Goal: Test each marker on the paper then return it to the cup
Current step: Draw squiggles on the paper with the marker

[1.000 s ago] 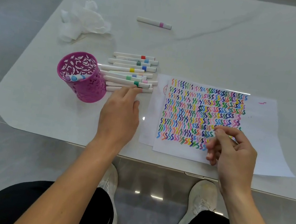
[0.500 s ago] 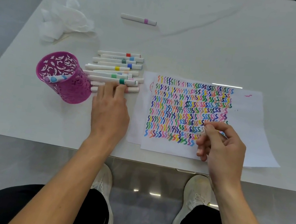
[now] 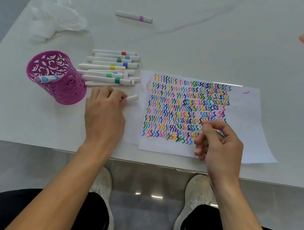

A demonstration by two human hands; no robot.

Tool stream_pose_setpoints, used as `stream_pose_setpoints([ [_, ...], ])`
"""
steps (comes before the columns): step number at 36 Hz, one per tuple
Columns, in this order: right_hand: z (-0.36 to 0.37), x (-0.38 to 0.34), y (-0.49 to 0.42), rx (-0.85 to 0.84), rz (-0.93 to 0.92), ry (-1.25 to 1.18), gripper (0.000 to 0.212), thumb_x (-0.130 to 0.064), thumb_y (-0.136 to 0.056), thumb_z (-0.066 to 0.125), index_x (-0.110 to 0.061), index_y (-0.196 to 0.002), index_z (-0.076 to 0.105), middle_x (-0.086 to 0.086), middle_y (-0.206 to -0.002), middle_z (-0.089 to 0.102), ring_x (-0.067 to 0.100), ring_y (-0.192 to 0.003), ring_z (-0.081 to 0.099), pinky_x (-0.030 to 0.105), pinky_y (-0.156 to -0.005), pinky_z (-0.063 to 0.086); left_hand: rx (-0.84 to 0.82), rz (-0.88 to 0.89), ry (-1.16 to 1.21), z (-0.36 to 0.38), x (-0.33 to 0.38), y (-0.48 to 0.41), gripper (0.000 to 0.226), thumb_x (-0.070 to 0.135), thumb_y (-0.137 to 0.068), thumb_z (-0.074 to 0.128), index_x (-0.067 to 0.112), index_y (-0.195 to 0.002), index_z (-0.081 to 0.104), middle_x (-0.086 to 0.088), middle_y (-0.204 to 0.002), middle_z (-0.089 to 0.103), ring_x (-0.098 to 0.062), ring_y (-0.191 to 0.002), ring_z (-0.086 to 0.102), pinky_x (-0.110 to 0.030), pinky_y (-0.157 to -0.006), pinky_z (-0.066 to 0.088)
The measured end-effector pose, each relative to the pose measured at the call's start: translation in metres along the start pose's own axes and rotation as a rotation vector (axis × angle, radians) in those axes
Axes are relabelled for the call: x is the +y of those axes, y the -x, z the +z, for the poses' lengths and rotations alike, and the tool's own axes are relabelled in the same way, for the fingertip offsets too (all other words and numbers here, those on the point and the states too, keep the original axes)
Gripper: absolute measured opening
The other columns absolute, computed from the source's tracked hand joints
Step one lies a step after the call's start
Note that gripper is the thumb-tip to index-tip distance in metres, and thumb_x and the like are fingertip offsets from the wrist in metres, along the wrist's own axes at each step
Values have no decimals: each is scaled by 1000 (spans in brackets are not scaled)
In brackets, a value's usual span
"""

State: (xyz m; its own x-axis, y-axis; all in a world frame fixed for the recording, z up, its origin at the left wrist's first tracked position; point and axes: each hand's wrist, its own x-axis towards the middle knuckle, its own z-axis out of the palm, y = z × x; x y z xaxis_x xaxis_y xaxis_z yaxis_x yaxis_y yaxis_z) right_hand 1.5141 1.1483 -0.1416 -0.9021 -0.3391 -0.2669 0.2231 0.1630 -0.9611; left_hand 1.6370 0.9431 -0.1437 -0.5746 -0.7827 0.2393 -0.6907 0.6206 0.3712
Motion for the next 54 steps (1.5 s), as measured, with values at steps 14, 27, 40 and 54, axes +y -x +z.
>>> stream_pose_setpoints([
  [14,13,-2,-1,-198,108,-158,35,-29,-110,48,-9,-88,66,12,-62,64,19,-42,52,24,-41,37,-14,239,425,-12,60,38,16,16,-101,56,9,-112,66,-4,-101,61,-25,-91,58,-40,-76,50],
  [27,10,-6,2,-178,-10,-6,28,-23,-107,55,-7,-87,66,11,-63,65,17,-43,49,21,-42,40,-251,-32,665,-12,66,44,7,25,-98,65,24,-104,63,14,-90,68,-7,-81,64,-14,-70,49],
  [40,24,-3,-6,-260,24,32,39,-31,-109,51,-8,-80,63,10,-60,63,18,-42,46,21,-44,40,-315,-218,539,-3,54,45,5,29,-99,61,26,-102,58,17,-83,62,-1,-75,61,-11,-62,43],
  [54,29,-8,1,-392,-91,85,24,-23,-106,58,-7,-91,68,12,-67,67,18,-48,53,21,-49,44,-262,-273,673,-14,57,41,5,25,-96,65,25,-96,60,12,-90,67,-2,-77,65,-8,-62,44],
])
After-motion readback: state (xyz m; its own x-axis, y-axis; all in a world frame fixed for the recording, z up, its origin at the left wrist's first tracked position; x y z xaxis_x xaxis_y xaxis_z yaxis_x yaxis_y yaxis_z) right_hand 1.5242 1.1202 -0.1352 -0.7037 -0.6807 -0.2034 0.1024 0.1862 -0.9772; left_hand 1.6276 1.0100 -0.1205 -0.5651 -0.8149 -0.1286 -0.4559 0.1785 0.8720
